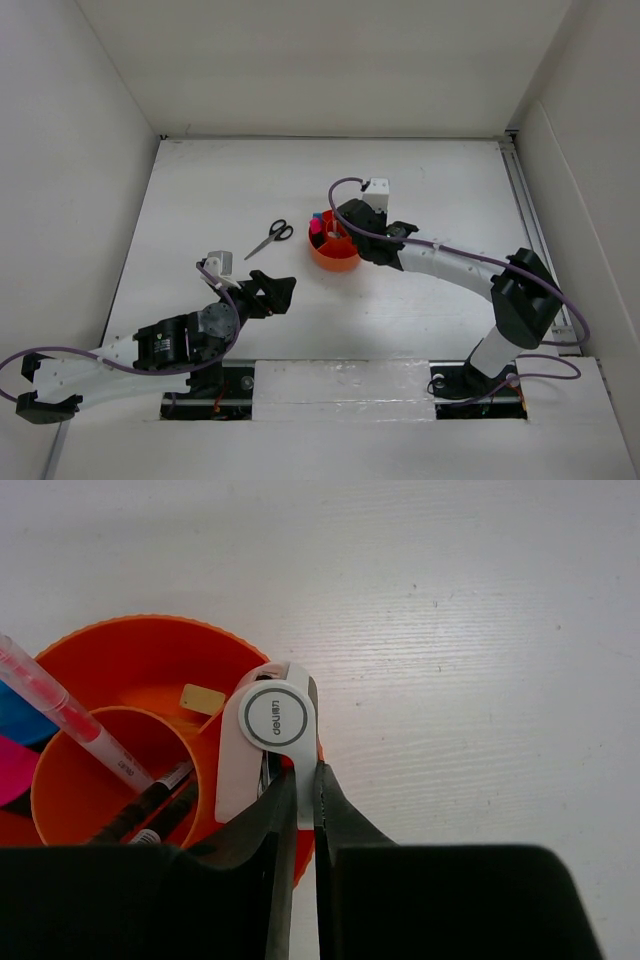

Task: Sort the stationery into containers
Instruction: Place the stapler in the storage box.

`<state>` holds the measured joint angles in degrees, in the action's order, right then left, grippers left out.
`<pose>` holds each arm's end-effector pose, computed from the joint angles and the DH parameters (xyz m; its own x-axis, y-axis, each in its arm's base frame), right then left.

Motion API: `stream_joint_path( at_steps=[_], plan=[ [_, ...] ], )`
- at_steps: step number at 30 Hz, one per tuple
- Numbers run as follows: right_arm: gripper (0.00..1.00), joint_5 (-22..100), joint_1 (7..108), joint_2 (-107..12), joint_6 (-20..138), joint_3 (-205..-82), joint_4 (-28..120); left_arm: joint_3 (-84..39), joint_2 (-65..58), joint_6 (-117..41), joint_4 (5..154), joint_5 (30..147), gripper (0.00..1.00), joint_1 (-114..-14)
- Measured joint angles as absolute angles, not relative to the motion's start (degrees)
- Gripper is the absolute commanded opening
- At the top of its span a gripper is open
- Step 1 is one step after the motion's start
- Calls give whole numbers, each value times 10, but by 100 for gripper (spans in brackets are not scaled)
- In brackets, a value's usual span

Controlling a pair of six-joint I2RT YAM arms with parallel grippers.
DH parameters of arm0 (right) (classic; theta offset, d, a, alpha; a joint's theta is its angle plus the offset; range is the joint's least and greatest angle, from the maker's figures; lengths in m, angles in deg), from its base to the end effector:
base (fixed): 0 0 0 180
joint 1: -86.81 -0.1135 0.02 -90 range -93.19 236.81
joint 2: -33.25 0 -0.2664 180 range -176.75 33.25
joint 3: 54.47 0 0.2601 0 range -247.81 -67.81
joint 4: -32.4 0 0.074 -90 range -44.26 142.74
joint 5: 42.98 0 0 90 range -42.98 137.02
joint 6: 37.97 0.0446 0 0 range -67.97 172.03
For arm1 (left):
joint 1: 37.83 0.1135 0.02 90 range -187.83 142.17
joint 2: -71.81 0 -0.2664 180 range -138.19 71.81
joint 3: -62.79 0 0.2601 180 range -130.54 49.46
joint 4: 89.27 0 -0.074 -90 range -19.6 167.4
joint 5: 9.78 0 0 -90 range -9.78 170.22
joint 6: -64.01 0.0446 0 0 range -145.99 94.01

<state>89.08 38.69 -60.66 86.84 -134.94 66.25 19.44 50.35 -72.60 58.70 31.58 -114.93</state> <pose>0.2651 0.2509 0.2401 -0.5451 0.0269 -0.8379 0.0752 0.9970 -0.0170 0.0584 -0.1049 0.2897 -0.3752 -0.5127 -0.7723 0.3006 0.7208 -0.6246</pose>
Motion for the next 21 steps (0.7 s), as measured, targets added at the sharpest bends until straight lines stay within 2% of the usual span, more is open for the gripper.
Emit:
stream_joint_path(
  at_steps=[7,12,16,19,21],
  plan=[
    [1,891,387,-607,877,-1343,659,194,504,-726,587,316,100,-1149],
    [7,891,386,-607,879,-1335,654,194,504,-726,587,316,100,-1149],
    [21,891,383,-612,879,-1333,652,194,504,-726,587,316,100,-1149],
    [23,891,383,-613,880,-1333,651,194,504,-726,587,316,100,-1149],
    [28,893,383,-613,879,-1333,651,194,504,-726,587,316,100,-1149]
  ],
)
